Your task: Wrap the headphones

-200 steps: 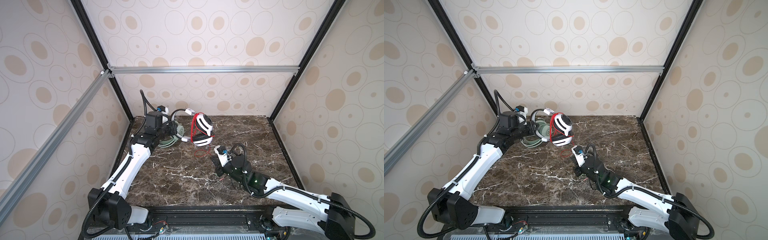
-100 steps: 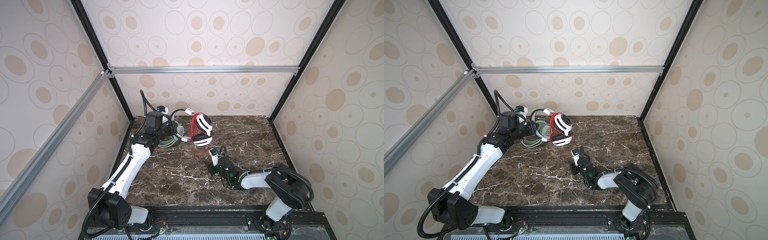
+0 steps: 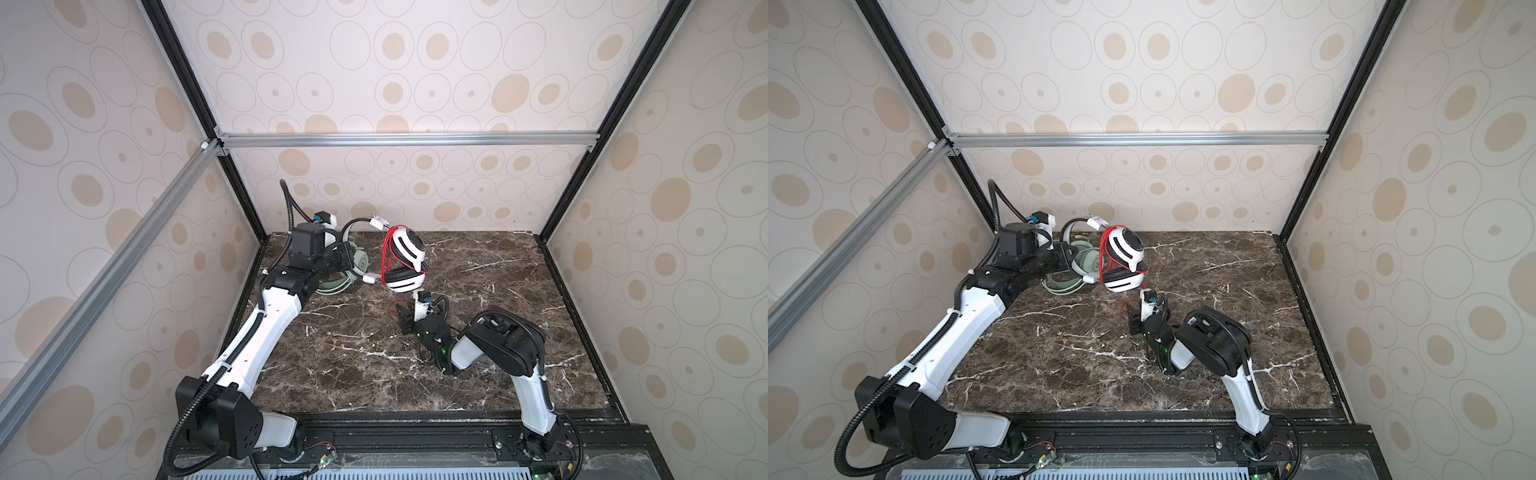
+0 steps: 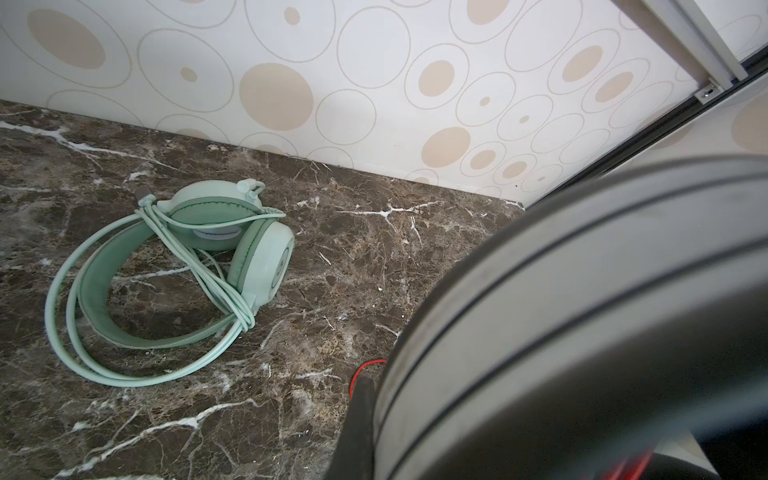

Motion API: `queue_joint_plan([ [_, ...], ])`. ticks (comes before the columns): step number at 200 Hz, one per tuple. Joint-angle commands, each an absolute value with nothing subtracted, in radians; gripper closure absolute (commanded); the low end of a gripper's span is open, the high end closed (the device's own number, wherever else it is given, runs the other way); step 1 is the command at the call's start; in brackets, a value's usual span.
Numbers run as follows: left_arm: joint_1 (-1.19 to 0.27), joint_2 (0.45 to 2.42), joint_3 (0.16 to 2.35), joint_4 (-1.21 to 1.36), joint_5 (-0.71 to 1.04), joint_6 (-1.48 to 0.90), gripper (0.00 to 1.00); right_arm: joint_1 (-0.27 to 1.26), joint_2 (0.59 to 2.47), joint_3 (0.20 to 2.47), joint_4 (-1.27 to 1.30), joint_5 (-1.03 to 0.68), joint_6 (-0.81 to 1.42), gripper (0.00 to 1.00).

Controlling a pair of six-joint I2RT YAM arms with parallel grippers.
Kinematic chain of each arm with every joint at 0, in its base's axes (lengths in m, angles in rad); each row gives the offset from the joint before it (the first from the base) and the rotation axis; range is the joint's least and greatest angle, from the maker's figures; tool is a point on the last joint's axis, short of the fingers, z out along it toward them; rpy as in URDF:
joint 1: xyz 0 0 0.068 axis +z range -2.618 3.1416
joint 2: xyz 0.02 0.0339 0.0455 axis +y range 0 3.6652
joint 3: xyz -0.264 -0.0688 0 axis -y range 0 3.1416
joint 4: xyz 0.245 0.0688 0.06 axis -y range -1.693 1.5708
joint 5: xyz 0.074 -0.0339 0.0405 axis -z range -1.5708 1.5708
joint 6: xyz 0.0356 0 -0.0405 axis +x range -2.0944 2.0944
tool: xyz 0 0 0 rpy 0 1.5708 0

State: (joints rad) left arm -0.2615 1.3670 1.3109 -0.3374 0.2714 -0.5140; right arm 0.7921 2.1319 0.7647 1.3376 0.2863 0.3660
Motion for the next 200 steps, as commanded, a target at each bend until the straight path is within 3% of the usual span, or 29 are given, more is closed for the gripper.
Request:
queue_joint_plan([
  [1,-0.256,1.335,1.33,-0.275,0.303,-0.554,1.0,0.795,2.171,0.805,1.411,0.336,0.412,0.63],
  [47,-0.256,1.33,1.331,-0.282,0.292,-0.55,1.0,0.795,2.117,0.737,1.411,0.361,0.383,1.0],
  [75,-0.256,1.334,1.332,-0.285,0.288,-0.551,1.0,0.823,1.955,0.612,1.327,0.312,0.226,1.0],
  [110,-0.255,1.344,1.328,-0.281,0.288,-0.563,1.0,0.98,1.656,0.657,0.681,0.364,-0.135,1.0],
  [135,-0.255,1.351,1.327,-0.28,0.295,-0.575,1.0,1.093,1.567,0.715,0.456,0.545,-0.338,1.0],
  [183,-0.255,1.351,1.324,-0.28,0.291,-0.575,1.0,1.23,1.565,0.881,0.42,0.965,-0.716,1.0],
  [200,-0.255,1.353,1.325,-0.279,0.291,-0.575,1.0,1.239,1.61,0.951,0.569,1.09,-0.935,1.0],
])
